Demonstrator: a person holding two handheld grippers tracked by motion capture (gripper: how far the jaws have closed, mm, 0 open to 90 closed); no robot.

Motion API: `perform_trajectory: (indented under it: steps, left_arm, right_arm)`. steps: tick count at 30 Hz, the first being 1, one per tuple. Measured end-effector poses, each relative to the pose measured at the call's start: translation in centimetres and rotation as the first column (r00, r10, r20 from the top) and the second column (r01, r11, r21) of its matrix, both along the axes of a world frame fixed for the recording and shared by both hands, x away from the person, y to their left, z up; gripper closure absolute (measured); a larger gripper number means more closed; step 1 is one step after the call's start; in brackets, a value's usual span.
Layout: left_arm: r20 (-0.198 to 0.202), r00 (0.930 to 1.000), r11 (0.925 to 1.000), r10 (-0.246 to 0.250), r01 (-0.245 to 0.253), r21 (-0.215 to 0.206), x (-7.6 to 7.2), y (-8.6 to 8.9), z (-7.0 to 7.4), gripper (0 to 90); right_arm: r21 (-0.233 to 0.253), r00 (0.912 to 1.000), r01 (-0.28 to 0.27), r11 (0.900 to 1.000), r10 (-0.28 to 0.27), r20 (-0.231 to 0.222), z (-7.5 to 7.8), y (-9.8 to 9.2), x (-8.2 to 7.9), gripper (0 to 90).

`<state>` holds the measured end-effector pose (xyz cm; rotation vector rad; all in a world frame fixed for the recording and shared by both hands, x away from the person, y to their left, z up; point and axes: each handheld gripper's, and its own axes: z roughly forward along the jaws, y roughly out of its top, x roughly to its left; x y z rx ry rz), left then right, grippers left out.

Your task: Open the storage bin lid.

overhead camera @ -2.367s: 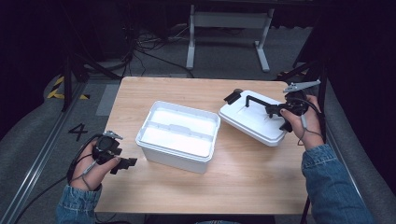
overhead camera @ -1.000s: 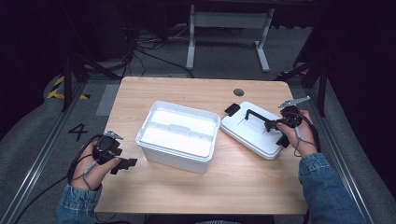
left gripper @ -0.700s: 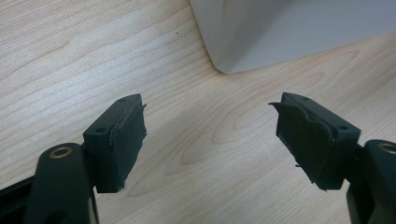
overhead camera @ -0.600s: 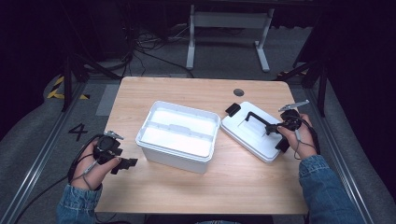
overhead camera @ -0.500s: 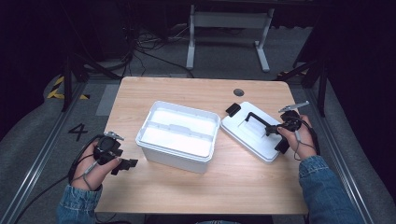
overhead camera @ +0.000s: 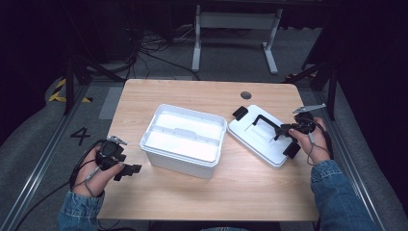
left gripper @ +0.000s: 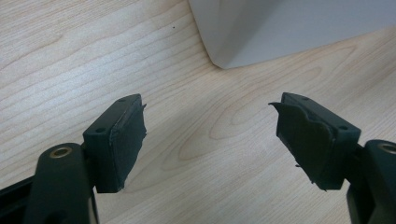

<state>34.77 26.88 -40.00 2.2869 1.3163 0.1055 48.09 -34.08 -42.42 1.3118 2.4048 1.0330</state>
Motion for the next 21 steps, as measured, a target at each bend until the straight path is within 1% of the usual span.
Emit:
perform_trajectory:
  steps: [5, 6, 7, 9, 11, 12, 13, 14, 15, 16, 17, 19, 20, 21]
  left_arm:
    - [-0.001, 1.0000, 1.0000, -0.003, 0.003, -0.004, -0.1, 0.0, 0.1, 24.6]
    - [0.003, 1.0000, 1.0000, -0.006, 0.006, -0.001, -0.1, 0.0, 0.1, 24.5]
    - [0.003, 1.0000, 1.0000, -0.008, 0.008, 0.001, -0.2, 0.0, 0.2, 24.5]
    - [0.004, 1.0000, 1.0000, -0.006, 0.006, 0.000, -0.2, 0.0, 0.2, 24.5]
    - [0.001, 1.0000, 1.0000, -0.009, 0.009, 0.001, -0.3, -0.1, 0.2, 24.5]
    - [0.007, 0.9999, 1.0000, -0.008, 0.008, 0.003, -0.3, -0.1, 0.2, 24.5]
    - [0.009, 0.9999, 0.9999, -0.008, 0.008, 0.006, -0.3, -0.1, 0.2, 24.5]
    - [0.003, 0.9999, 0.9999, -0.011, 0.011, 0.006, -0.4, -0.2, 0.2, 24.5]
    - [0.003, 0.9999, 0.9999, -0.015, 0.015, 0.006, -0.4, -0.3, 0.2, 24.5]
    - [0.001, 0.9998, 0.9998, -0.018, 0.018, 0.006, -0.5, -0.3, 0.3, 24.5]
    - [0.008, 0.9998, 0.9998, -0.018, 0.018, 0.007, -0.5, -0.3, 0.3, 24.4]
    - [0.008, 0.9999, 0.9999, -0.015, 0.015, 0.007, -0.6, -0.3, 0.4, 24.4]
    - [0.009, 0.9998, 0.9998, -0.017, 0.017, 0.007, -0.6, -0.3, 0.4, 24.4]
    - [0.002, 0.9998, 0.9998, -0.017, 0.017, 0.004, -0.6, -0.3, 0.4, 24.4]
  right_arm:
    - [0.005, 0.9992, -0.008, 1.000, 0.008, 0.039, 1.5, 0.3, -0.7, 53.1]
    - [0.007, 0.9986, -0.019, 1.000, 0.019, 0.049, 2.1, 0.5, -1.1, 52.9]
    - [0.007, 0.9986, -0.019, 1.000, 0.019, 0.049, 2.1, 0.5, -1.1, 52.9]
    - [0.005, 0.9977, -0.033, 0.999, 0.033, 0.059, 2.8, 0.9, -1.6, 51.7]
    - [0.014, 0.9967, -0.044, 0.999, 0.043, 0.068, 3.5, 1.3, -2.2, 51.3]
    - [0.016, 0.9956, -0.054, 0.998, 0.052, 0.078, 3.8, 1.5, -2.5, 51.0]
    - [0.016, 0.9941, -0.067, 0.998, 0.066, 0.087, 4.6, 2.0, -3.2, 49.9]
    - [0.016, 0.9941, -0.067, 0.998, 0.066, 0.087, 4.6, 2.0, -3.2, 49.9]
    - [0.017, 0.9928, -0.076, 0.997, 0.074, 0.094, 4.9, 2.2, -3.6, 49.1]
    - [0.024, 0.9912, -0.089, 0.996, 0.087, 0.101, 5.3, 2.6, -4.1, 47.5]
    - [0.033, 0.9890, -0.107, 0.994, 0.103, 0.106, 5.7, 3.0, -4.7, 46.1]
    - [0.035, 0.9883, -0.113, 0.993, 0.108, 0.107, 5.8, 3.2, -5.0, 45.7]
    - [0.036, 0.9862, -0.126, 0.991, 0.121, 0.113, 6.0, 3.5, -5.4, 45.3]
    - [0.044, 0.9852, -0.135, 0.990, 0.130, 0.112, 6.2, 3.7, -5.7, 45.1]
